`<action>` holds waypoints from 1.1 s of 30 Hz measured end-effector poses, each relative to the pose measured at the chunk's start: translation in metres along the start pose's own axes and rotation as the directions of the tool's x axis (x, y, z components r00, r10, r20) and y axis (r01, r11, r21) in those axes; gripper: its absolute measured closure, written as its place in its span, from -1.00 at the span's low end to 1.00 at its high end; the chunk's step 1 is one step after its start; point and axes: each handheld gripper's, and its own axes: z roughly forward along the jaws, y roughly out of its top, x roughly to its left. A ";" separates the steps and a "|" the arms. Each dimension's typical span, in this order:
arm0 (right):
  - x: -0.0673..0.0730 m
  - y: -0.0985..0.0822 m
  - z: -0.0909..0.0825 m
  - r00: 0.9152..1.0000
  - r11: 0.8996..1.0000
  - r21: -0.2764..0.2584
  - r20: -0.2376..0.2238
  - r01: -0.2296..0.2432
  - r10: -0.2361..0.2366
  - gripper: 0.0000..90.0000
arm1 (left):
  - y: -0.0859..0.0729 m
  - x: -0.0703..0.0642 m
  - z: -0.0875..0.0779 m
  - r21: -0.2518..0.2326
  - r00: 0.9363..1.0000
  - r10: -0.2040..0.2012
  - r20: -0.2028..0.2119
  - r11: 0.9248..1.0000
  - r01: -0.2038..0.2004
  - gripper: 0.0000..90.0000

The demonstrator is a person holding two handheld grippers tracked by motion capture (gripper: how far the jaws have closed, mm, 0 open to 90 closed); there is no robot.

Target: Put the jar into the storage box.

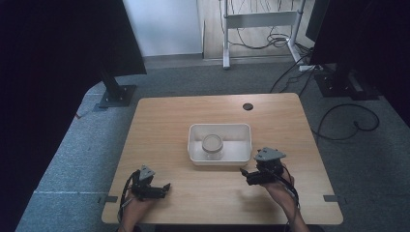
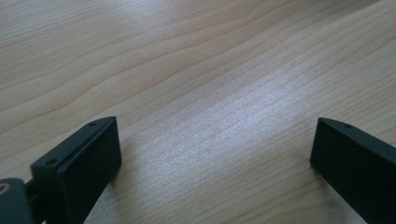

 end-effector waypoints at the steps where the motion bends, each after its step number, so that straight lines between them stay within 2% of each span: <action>1: 0.000 -0.001 -0.001 1.000 1.000 -0.001 0.002 -0.006 0.006 -0.92 | 0.000 0.000 0.000 0.000 1.000 0.000 0.000 1.000 0.000 -0.96; 20: -0.014 -0.035 -0.020 0.997 0.998 0.013 0.042 -0.058 0.057 -0.92 | 0.000 0.000 0.000 0.000 1.000 -0.001 0.000 1.000 0.001 -0.96; 33: -0.021 -0.068 -0.028 0.989 0.992 0.035 0.082 -0.125 0.122 -0.92 | 0.000 0.000 0.000 0.000 1.000 -0.001 0.000 1.000 0.001 -0.96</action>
